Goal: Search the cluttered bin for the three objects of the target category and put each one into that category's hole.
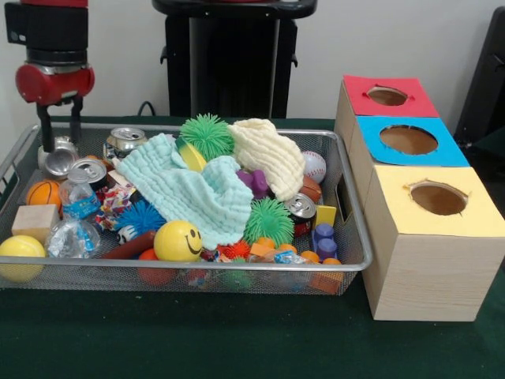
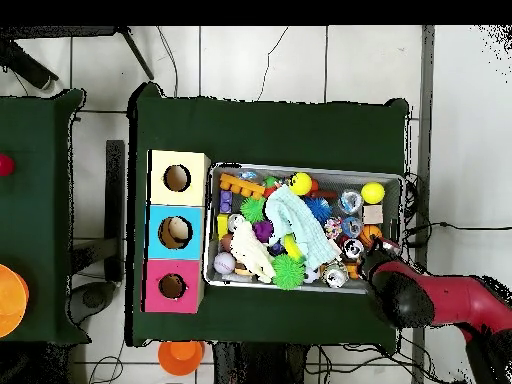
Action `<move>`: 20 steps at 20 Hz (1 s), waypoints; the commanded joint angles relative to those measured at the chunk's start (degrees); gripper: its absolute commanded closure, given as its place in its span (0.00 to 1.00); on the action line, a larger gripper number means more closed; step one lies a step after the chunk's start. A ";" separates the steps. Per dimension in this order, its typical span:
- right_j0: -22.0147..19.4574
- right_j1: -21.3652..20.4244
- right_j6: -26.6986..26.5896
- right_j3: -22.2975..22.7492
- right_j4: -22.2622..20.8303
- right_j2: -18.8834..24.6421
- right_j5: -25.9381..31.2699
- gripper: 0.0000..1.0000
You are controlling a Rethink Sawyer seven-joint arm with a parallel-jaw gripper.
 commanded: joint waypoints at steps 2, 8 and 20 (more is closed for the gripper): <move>2.98 3.67 7.12 0.92 -3.52 -3.12 -2.95 0.00; 6.24 6.19 5.81 -4.60 -6.51 -7.58 0.26 0.00; 13.87 5.92 11.23 -7.86 -9.59 -16.54 -2.45 0.00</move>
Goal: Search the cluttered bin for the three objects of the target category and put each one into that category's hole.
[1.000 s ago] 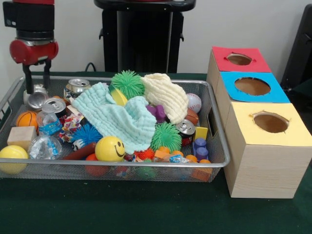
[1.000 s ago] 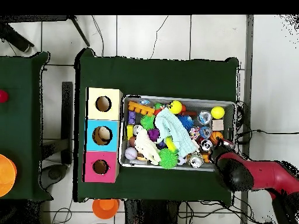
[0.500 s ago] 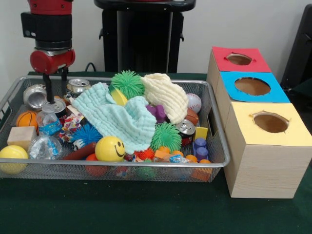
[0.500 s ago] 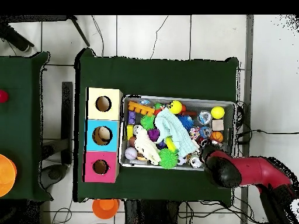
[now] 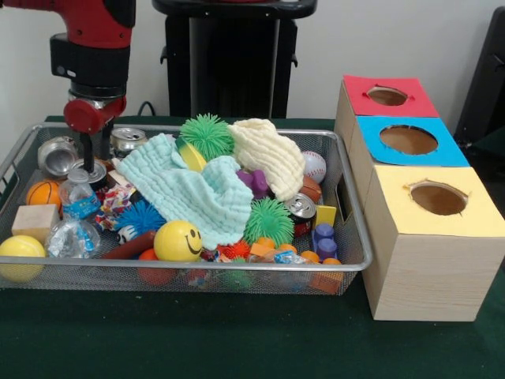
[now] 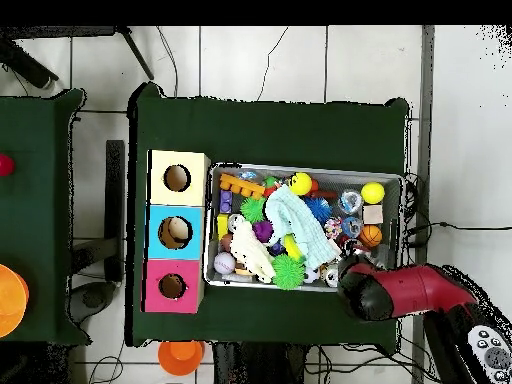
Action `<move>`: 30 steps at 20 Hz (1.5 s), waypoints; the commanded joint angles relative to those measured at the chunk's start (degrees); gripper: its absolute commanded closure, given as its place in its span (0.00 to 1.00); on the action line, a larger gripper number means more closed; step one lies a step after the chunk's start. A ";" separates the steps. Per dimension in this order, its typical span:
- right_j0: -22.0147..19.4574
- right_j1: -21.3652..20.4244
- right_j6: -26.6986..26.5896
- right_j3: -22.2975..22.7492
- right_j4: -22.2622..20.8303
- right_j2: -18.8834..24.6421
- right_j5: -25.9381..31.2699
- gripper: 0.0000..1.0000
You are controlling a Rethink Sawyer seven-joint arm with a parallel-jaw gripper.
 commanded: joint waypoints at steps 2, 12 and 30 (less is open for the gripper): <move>1.83 -0.05 11.45 -3.94 -2.49 -5.49 -2.87 0.00; 0.30 -0.53 9.84 -3.46 -0.40 -5.25 -5.01 0.00; -0.52 4.76 7.32 -5.95 1.55 -4.61 -0.98 0.00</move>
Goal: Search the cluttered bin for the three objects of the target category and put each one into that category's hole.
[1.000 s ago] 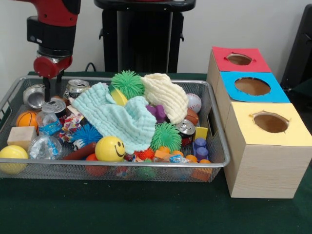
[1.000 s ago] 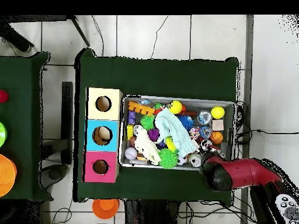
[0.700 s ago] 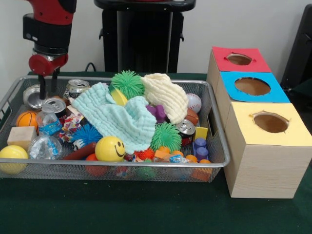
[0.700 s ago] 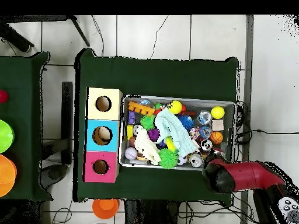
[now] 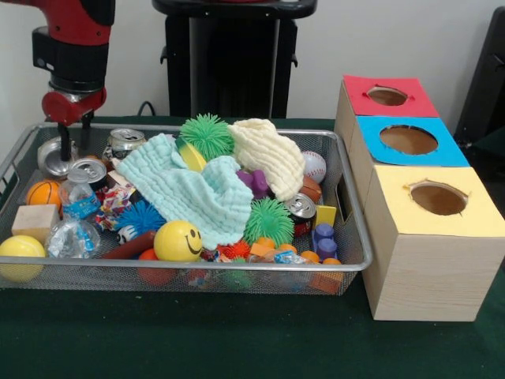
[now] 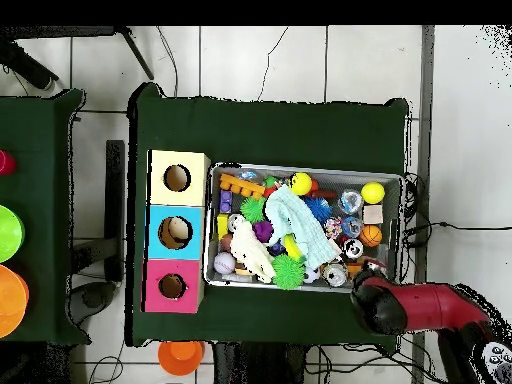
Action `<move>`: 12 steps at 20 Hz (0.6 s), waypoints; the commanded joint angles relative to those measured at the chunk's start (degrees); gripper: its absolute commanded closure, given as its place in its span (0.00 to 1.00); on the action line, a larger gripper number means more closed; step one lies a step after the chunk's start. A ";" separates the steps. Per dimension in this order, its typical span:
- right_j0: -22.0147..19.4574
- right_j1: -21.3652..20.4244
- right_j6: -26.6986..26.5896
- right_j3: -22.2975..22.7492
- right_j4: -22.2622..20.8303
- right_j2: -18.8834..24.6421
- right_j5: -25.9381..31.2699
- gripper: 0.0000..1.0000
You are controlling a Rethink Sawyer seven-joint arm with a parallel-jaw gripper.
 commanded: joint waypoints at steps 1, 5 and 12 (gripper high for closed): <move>-0.35 3.99 6.54 -5.24 1.19 1.48 0.62 0.00; -2.07 5.61 5.04 -5.30 1.74 2.87 0.56 0.00; 0.86 7.85 5.86 -10.26 -1.88 -1.82 1.47 0.00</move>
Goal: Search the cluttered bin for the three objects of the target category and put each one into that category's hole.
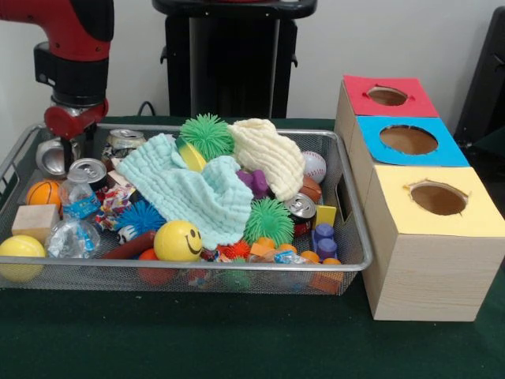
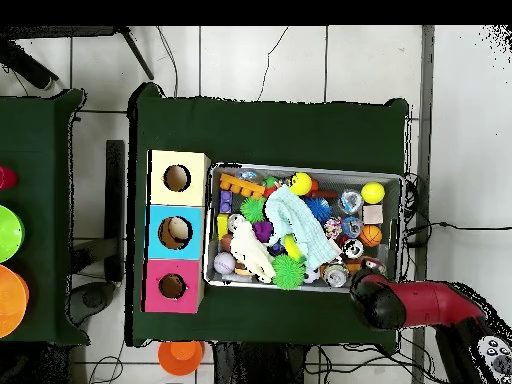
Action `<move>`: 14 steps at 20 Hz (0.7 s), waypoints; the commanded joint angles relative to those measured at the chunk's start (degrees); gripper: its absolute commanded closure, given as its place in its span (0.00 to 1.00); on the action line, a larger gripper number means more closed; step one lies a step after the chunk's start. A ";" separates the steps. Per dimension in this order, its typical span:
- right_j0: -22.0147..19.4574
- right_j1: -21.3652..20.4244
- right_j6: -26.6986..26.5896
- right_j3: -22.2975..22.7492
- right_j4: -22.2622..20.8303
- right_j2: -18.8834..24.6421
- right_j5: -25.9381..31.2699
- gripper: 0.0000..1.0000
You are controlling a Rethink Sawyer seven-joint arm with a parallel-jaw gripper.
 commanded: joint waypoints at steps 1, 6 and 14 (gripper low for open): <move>2.44 4.41 6.14 -8.70 -3.02 -2.60 2.23 0.00; 4.18 7.08 6.87 -11.40 -3.32 -4.98 1.71 0.00; 4.73 11.16 6.92 -15.55 -3.51 -5.35 -0.61 0.00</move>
